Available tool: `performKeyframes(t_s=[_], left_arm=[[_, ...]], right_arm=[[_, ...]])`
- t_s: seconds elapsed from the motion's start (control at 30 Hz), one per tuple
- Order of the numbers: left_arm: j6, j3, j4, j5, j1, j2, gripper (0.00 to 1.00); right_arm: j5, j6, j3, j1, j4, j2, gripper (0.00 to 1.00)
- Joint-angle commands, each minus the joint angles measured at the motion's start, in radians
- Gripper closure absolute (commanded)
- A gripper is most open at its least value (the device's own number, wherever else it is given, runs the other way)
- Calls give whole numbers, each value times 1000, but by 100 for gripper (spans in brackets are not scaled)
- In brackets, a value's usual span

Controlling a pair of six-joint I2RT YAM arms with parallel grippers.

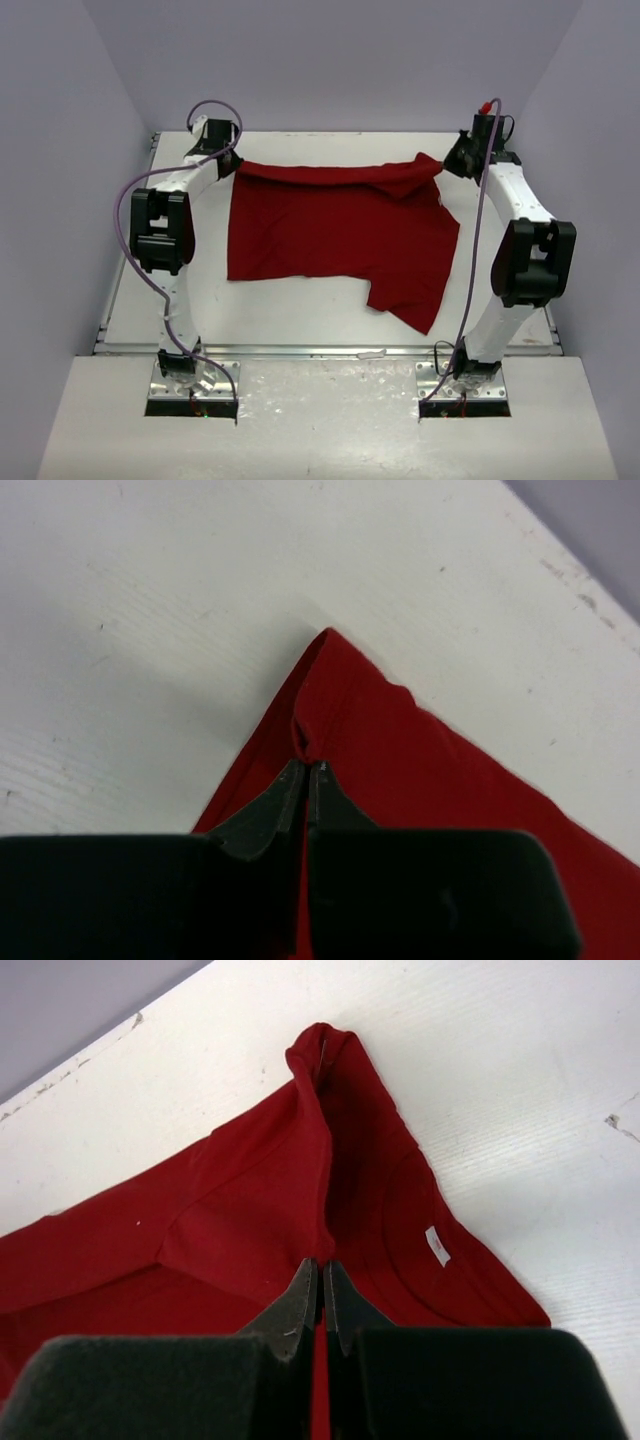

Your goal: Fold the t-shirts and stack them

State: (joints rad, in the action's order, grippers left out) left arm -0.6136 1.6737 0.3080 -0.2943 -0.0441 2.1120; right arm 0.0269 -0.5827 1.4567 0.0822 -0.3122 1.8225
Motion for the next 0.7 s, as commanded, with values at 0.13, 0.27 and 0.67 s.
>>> performKeyframes(t_s=[0.13,0.27,0.67], left_arm=[[-23,-74,-58,-2,13,-72,100],[-31,-86,-69,7,13,-63,100],[-64,-126,-47,-28,12,-38,100]], right_arm=[[-25,-22,-159,-12,114,-97,99],[-36,-26,-220,-12,183,-92,99],[-104,-36,-257,-7,245,20,99]])
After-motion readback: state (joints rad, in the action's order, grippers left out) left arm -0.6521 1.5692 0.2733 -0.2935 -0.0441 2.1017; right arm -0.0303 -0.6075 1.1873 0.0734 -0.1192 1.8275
